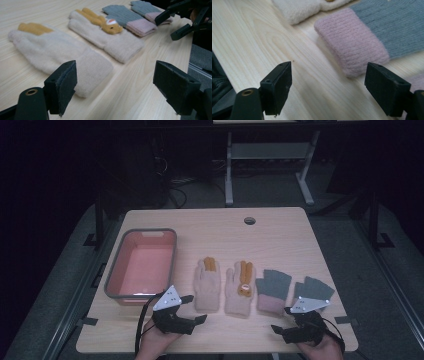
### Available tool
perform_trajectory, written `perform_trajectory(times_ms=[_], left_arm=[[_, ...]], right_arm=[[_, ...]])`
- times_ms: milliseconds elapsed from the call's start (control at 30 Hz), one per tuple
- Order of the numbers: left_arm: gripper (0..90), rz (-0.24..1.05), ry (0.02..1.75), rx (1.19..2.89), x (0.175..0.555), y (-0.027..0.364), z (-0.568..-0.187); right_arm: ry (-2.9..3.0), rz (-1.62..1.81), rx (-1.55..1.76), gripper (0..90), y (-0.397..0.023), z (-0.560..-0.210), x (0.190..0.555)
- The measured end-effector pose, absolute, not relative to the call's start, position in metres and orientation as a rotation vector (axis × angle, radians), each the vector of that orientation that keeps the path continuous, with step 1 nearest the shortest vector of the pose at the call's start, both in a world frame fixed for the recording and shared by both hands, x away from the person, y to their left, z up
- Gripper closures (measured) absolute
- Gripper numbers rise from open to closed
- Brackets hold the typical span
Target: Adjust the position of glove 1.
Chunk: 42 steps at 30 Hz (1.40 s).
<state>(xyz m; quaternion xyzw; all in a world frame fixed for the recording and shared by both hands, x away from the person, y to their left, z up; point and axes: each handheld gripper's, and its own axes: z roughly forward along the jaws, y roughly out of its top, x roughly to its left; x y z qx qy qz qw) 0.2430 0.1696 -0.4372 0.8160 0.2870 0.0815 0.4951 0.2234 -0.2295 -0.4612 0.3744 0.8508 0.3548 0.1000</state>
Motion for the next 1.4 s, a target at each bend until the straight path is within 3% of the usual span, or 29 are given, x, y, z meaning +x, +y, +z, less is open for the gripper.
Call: perform_trajectory(times_ms=[467,1400], left_arm=[[19.3,0.208,0.695,1.969,0.240,0.172,-0.437],[19.3,0.209,0.687,1.950,0.241,0.175,-0.434]], right_arm=[[2.541,1.077,1.075,18.7,-0.215,-0.450,0.225],[2.726,0.948,0.966,17.4,-0.174,-0.397,0.277]])
